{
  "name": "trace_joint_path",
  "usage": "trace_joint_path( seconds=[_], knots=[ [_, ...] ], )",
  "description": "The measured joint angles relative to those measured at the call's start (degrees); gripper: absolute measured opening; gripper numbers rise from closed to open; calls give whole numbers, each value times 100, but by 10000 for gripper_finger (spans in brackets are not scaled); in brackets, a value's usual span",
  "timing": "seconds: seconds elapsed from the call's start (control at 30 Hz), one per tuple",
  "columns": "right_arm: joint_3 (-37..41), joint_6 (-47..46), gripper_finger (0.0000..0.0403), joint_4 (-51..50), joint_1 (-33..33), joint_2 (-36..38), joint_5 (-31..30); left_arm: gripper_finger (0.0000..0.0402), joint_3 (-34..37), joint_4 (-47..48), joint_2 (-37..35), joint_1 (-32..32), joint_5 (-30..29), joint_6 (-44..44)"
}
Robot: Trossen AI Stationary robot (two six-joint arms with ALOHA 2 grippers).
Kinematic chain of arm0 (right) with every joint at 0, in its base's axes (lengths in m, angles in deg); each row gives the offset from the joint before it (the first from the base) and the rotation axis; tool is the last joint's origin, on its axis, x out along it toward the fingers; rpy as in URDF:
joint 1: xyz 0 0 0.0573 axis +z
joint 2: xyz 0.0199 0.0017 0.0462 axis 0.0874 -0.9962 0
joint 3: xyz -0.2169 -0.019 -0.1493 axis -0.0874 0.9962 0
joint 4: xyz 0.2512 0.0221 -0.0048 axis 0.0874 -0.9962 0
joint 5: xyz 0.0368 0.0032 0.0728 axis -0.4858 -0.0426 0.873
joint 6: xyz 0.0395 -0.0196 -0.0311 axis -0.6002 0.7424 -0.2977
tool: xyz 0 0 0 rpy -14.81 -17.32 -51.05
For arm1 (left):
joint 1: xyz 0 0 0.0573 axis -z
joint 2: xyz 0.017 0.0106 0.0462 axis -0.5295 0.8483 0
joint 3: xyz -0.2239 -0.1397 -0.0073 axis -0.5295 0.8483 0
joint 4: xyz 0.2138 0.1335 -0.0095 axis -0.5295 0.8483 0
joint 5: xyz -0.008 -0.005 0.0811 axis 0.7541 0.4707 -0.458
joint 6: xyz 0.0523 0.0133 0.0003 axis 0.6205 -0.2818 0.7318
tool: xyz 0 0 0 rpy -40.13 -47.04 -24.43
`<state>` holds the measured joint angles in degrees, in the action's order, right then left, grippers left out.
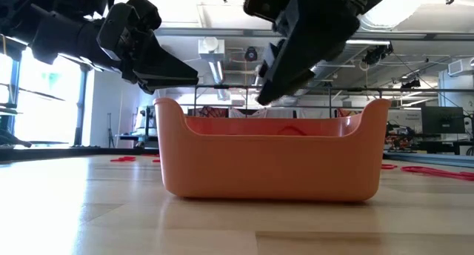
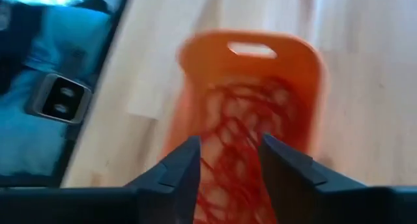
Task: Sort rubber bands into baskets
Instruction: Put the red rubber band into the orange bin
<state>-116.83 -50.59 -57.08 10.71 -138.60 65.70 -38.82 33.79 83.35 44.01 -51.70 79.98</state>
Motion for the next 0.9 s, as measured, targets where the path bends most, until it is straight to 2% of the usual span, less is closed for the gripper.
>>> trace_joint_path(
  seconds=[0.1, 0.3, 0.4, 0.47, 0.63, 0.77, 0.9],
  knots=[
    [0, -37, 157, -491, 33, 215, -495, 111, 0, 2, 0, 2, 1, -4],
    [0, -398, 154, -1845, 75, 874, -1908, 111, 0, 7, 0, 2, 1, -15],
    [33, -719, 154, -2477, -29, 1170, -2632, 111, 0, 8, 0, 2, 1, -37],
    [266, -995, 154, -2591, -201, 1380, -2893, 111, 0, 9, 0, 2, 1, -44],
    [1387, -1696, 154, -2142, -885, 1916, -3024, 111, 0, 10, 0, 2, 1, -43],
    [2272, -2157, 154, -1349, -1464, 2253, -3545, 111, 0, 8, 0, 2, 1, -42],
    [2913, -2171, 154, -674, -1956, 2299, -3902, 111, 0, 7, 0, 2, 1, -42]
  ],
)
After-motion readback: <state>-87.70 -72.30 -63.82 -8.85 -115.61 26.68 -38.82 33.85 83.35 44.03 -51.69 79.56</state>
